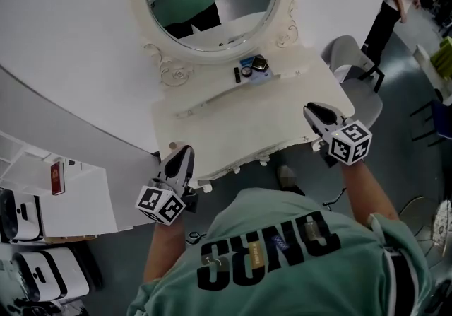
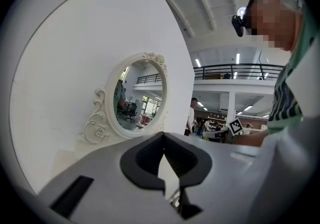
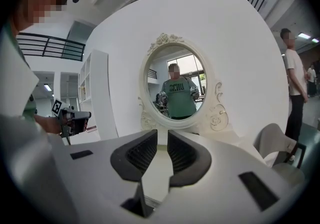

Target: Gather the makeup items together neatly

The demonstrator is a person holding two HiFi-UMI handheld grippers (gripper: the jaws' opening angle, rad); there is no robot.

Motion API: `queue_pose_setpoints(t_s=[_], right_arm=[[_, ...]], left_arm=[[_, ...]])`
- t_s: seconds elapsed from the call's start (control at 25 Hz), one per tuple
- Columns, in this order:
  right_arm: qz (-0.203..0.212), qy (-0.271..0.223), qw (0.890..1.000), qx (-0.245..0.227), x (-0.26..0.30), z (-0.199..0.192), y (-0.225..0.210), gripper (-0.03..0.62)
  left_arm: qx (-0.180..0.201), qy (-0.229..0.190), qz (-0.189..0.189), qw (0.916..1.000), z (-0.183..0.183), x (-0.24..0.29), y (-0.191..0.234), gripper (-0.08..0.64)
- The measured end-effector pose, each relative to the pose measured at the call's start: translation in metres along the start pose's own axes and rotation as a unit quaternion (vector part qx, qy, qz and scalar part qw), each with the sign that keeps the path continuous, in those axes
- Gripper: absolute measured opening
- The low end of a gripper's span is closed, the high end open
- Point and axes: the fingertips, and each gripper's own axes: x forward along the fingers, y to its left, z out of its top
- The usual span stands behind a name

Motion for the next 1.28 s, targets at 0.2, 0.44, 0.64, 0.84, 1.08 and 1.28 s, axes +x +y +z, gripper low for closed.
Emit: queue_pose_setpoints(t_s=[0.2, 0.44, 0.64, 0.84, 1.08, 1.28], right_arm=[[0.048, 0.009, 0.999, -0.012, 0.069, 0.013, -0.07, 0.089], [0.148, 0.077, 0.985, -0.036, 0.177, 0.008, -0.141, 0.155], [0.184, 0.117, 0.973, -0.076, 0.25, -0.006, -0.169, 0.202], [0.186, 0.169, 0.962, -0.107, 0.3, -0.04, -0.177, 0.249], [0.173, 0.244, 0.945, -0.132, 0.334, -0.088, -0.171, 0.311], [0.161, 0.286, 0.933, -0.145, 0.356, -0.116, -0.176, 0.333]], left_arm=[[0.01, 0.003, 0.039, 0.9992, 0.003, 0.078, 0.02, 0.008], [0.021, 0.011, 0.102, 0.9945, -0.004, 0.175, 0.039, 0.008], [0.007, 0.021, 0.117, 0.9928, -0.015, 0.233, 0.062, 0.008], [0.005, 0.025, 0.105, 0.9942, -0.023, 0.26, 0.088, 0.008], [-0.009, 0.046, 0.067, 0.9967, -0.043, 0.275, 0.107, 0.008], [-0.024, 0.055, 0.055, 0.9967, -0.055, 0.28, 0.119, 0.008]])
